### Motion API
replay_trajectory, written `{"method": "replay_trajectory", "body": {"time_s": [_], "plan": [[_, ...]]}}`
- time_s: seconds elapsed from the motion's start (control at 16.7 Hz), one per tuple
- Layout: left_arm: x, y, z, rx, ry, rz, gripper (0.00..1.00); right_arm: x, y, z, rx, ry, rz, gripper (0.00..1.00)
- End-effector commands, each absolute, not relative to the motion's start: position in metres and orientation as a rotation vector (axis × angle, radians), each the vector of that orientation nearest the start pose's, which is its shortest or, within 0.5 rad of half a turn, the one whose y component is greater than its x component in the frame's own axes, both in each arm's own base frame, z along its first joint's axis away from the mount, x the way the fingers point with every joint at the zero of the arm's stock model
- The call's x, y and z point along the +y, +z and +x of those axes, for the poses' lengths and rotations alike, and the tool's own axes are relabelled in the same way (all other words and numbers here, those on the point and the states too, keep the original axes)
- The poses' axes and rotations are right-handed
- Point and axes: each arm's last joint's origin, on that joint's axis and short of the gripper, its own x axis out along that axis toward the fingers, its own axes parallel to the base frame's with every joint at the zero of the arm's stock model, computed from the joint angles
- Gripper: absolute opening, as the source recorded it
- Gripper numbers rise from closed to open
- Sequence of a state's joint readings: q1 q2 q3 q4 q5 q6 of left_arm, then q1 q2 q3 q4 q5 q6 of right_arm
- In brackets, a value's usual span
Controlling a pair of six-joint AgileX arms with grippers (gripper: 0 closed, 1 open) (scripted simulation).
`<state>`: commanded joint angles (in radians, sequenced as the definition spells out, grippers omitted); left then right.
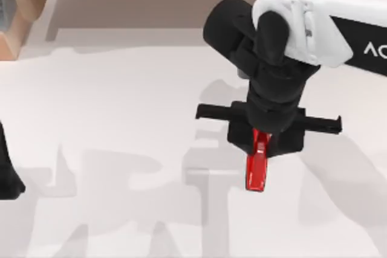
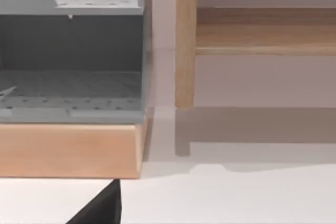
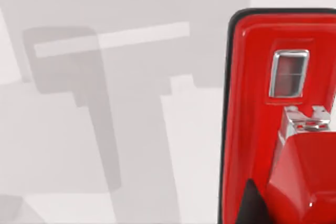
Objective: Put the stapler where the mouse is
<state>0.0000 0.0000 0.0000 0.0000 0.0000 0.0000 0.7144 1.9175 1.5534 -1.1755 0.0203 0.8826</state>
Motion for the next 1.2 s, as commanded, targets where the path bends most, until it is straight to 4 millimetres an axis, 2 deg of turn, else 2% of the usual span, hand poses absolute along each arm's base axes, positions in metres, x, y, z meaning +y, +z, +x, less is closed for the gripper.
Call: {"method": "replay_trajectory", "body": {"time_s": [0.24, 0.42, 0.66, 0.9, 1.2], "plan": [[-0.001, 0.16, 0.106, 0.0, 0.0, 0.0, 1.0, 0.253, 0.215, 0.278, 1.52, -0.066, 0.128, 0.0], [-0.001, 0.16, 0.106, 0.0, 0.0, 0.0, 1.0, 0.263, 0.205, 0.277, 1.523, -0.02, 0.109, 0.0], [-0.001, 0.16, 0.106, 0.0, 0.0, 0.0, 1.0, 0.275, 0.18, 0.275, 1.554, 0.01, 0.068, 0.0], [-0.001, 0.16, 0.106, 0.0, 0.0, 0.0, 1.0, 0.279, 0.149, 0.271, 1.609, -0.006, 0.018, 0.0], [-0.001, 0.16, 0.106, 0.0, 0.0, 0.0, 1.0, 0.279, 0.147, 0.271, 1.615, -0.009, 0.013, 0.0]]}}
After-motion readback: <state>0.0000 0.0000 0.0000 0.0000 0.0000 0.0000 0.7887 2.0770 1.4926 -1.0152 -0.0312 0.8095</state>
